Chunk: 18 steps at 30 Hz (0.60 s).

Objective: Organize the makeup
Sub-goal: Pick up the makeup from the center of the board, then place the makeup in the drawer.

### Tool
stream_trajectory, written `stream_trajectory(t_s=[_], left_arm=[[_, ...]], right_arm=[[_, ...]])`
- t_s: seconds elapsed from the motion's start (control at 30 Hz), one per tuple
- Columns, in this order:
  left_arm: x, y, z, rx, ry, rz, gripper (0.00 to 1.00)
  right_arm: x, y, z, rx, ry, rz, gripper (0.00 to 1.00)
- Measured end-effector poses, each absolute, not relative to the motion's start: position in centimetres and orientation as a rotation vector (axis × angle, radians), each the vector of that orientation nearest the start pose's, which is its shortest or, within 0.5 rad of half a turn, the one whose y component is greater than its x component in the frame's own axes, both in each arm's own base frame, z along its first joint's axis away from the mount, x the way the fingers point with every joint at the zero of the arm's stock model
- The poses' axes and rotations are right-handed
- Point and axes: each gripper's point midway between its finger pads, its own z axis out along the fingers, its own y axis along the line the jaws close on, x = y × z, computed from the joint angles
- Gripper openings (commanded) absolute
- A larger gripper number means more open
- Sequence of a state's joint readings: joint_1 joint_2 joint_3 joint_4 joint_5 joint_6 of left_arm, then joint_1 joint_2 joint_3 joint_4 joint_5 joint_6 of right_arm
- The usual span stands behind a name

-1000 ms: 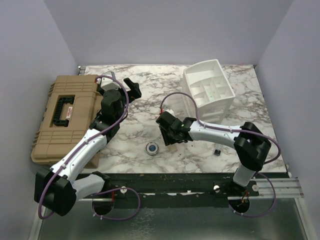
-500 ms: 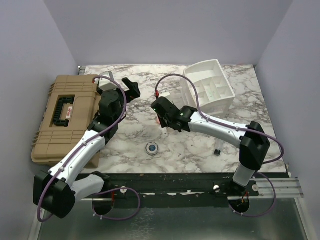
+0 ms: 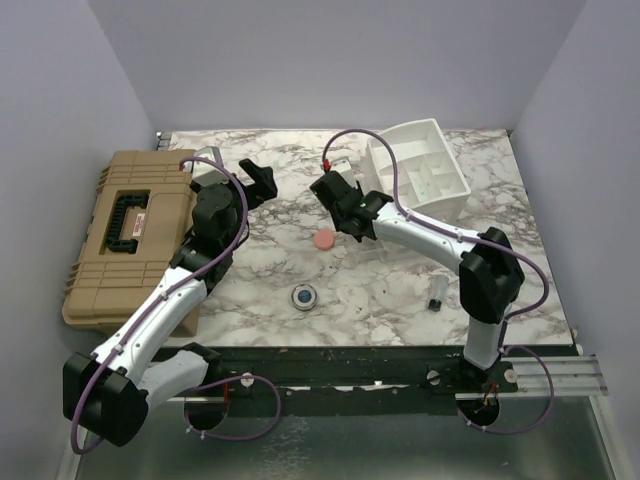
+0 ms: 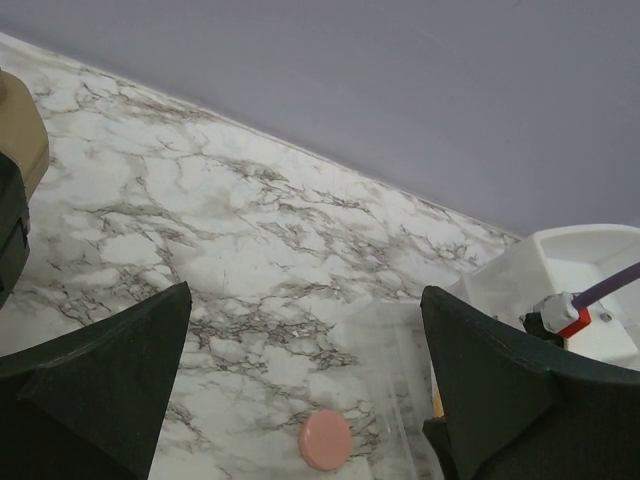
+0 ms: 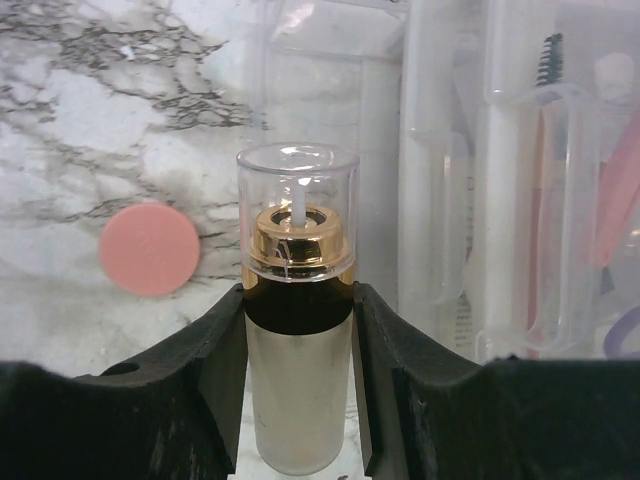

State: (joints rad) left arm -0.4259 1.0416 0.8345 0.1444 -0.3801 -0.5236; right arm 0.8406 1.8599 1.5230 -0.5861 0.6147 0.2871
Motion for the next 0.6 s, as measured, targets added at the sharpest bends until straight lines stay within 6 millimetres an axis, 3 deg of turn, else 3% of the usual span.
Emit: stream_trajectory(t_s=[0.23,0.4,0.6], left_arm=[[36.2,-11.4,30.4,-0.372,1.590,-0.424,0.99],[36.2,-11.4,30.3,-0.371,1.594,-0.422,0.99],[36.2,-11.2,30.2,-0.375,1.595,-0.417,0.99]], right_arm=[[39.0,25.3,11.3,-0.341,2.307,-0.278,0.28],[39.7,25.1,8.8,-0.352,2.345,-0.323,0.30],[39.9,25.2,8.3,-0.355,2.347,-0.326,0.33]])
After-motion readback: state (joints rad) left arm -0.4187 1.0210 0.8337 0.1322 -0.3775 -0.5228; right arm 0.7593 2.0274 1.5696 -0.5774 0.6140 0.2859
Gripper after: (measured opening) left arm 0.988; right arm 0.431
